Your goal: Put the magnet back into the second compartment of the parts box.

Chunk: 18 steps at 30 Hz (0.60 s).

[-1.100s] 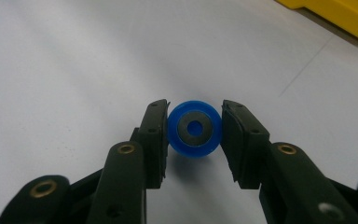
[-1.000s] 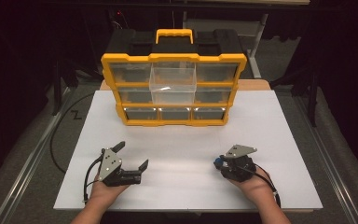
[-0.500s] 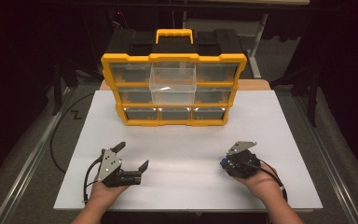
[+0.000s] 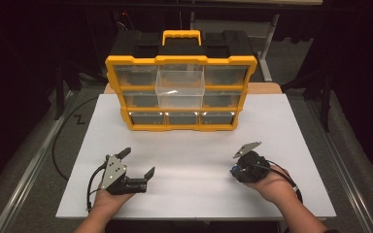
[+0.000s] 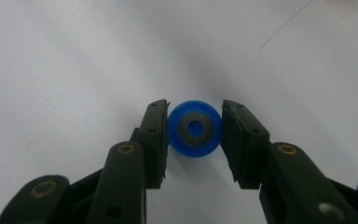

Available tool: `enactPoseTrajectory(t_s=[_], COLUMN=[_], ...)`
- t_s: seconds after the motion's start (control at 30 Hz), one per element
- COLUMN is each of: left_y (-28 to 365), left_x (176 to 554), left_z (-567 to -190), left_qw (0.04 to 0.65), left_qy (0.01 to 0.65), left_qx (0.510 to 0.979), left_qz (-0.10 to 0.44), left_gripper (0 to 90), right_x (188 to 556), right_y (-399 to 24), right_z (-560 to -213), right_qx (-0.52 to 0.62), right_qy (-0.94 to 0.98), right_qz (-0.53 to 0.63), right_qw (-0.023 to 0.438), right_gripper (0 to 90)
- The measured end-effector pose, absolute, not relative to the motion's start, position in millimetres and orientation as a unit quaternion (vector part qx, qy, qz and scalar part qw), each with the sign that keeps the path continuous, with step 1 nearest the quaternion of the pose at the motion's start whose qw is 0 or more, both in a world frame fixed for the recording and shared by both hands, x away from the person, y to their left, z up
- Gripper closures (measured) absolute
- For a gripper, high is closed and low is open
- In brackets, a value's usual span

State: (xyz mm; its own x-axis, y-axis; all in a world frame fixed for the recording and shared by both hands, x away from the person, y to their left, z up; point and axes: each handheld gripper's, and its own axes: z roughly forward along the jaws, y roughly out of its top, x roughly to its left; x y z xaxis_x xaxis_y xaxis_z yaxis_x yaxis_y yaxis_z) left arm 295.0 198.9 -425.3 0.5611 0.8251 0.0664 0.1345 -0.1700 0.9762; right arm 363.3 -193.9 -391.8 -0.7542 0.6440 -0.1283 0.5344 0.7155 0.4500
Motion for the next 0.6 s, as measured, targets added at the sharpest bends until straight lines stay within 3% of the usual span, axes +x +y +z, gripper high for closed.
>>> enactPoseTrajectory(t_s=[0.6], left_y=[198.3], left_x=[294.4], left_z=[-425.3], left_qw=[0.542], left_qy=[0.342], left_qx=[0.697], left_qz=[0.32], left_gripper=[0.1], right_x=[371.6], right_y=[-189.5], right_z=[-373.4], right_qx=[0.309], right_qy=[0.935], right_qz=[0.13], right_qw=[0.111], right_gripper=[64.8])
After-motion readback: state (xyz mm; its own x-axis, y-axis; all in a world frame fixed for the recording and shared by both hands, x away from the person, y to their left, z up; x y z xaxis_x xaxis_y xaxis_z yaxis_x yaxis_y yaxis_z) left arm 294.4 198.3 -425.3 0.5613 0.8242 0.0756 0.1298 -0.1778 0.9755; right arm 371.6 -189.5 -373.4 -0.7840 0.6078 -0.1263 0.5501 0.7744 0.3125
